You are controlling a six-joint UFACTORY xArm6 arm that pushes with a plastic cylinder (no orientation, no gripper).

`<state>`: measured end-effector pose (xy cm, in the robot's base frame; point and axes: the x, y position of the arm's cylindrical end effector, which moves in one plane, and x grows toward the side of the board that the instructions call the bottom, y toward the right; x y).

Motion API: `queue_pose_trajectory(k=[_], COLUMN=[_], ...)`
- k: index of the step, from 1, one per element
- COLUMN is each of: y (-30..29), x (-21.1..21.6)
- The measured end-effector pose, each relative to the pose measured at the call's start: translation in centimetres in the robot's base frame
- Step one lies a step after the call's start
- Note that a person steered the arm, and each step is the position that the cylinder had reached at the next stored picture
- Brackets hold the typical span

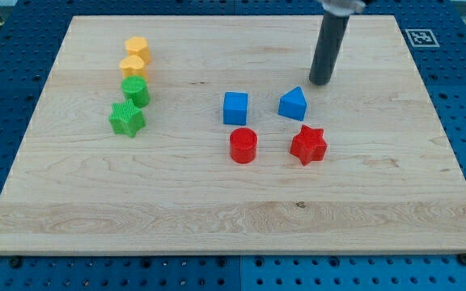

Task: Move your arm towards the yellow hexagon

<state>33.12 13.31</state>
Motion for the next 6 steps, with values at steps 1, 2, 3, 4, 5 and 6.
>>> queue_pose_trajectory(k=[1,2,3,4,5,6], y=[-3.6,-11.3,-18.7,-25.5,-30.1,-31.8], x=[-4.4,-7.3,-9.3,-9.4,-7.7,-4.9])
